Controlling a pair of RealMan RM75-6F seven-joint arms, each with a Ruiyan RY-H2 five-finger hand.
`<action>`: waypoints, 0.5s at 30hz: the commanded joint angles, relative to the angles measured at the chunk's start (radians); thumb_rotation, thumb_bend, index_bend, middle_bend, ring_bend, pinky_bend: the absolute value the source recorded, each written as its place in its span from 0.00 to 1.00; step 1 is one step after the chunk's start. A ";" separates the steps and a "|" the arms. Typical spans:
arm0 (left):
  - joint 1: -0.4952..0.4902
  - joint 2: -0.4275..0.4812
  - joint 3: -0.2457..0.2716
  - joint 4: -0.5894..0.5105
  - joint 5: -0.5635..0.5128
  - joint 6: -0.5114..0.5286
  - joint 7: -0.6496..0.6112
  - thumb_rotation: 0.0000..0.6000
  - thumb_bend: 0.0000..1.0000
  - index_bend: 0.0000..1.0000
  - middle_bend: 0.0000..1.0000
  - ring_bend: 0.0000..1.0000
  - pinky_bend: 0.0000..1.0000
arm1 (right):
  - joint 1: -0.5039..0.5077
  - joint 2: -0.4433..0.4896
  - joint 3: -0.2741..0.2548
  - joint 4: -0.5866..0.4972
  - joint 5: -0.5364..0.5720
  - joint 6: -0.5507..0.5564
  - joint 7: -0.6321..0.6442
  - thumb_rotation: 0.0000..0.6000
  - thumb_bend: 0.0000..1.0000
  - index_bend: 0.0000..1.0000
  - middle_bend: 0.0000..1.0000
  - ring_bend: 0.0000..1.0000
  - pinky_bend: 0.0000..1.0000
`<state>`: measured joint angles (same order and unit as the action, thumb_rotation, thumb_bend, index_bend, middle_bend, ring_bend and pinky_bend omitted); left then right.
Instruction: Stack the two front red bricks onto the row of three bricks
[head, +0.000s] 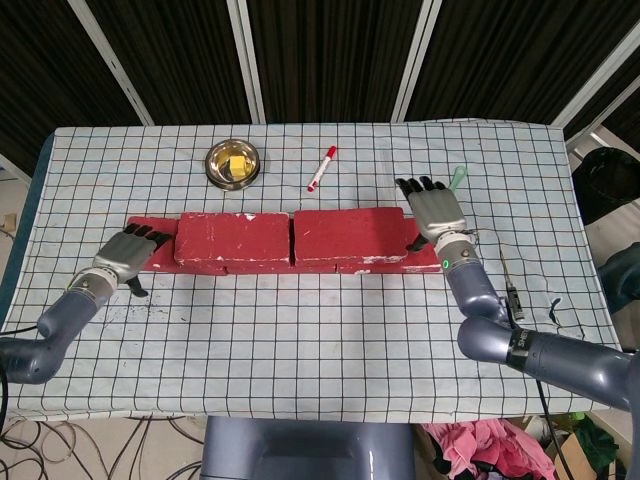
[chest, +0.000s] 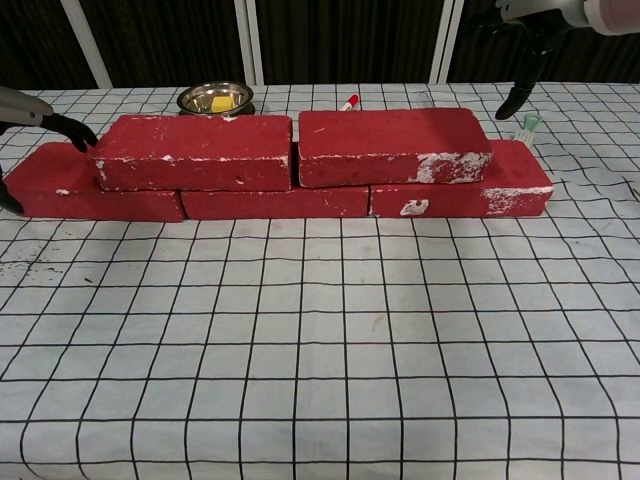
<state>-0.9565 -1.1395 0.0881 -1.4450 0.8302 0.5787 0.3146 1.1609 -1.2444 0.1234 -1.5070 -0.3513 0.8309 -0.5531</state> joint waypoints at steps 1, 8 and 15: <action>-0.001 0.002 -0.005 -0.008 0.004 0.000 -0.004 1.00 0.00 0.09 0.10 0.00 0.00 | -0.002 0.000 0.002 -0.001 -0.001 0.002 0.000 1.00 0.00 0.01 0.07 0.03 0.13; -0.006 0.001 -0.002 -0.009 -0.009 -0.012 -0.001 1.00 0.00 0.08 0.10 0.00 0.00 | -0.007 0.003 0.003 -0.004 -0.003 0.005 -0.007 1.00 0.00 0.01 0.07 0.03 0.13; -0.008 -0.001 -0.005 -0.008 -0.010 -0.015 -0.006 1.00 0.00 0.08 0.10 0.00 0.00 | -0.011 0.006 0.004 -0.002 0.001 0.003 -0.012 1.00 0.00 0.01 0.07 0.03 0.13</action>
<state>-0.9641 -1.1407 0.0831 -1.4528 0.8205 0.5639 0.3090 1.1499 -1.2386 0.1279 -1.5095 -0.3505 0.8344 -0.5647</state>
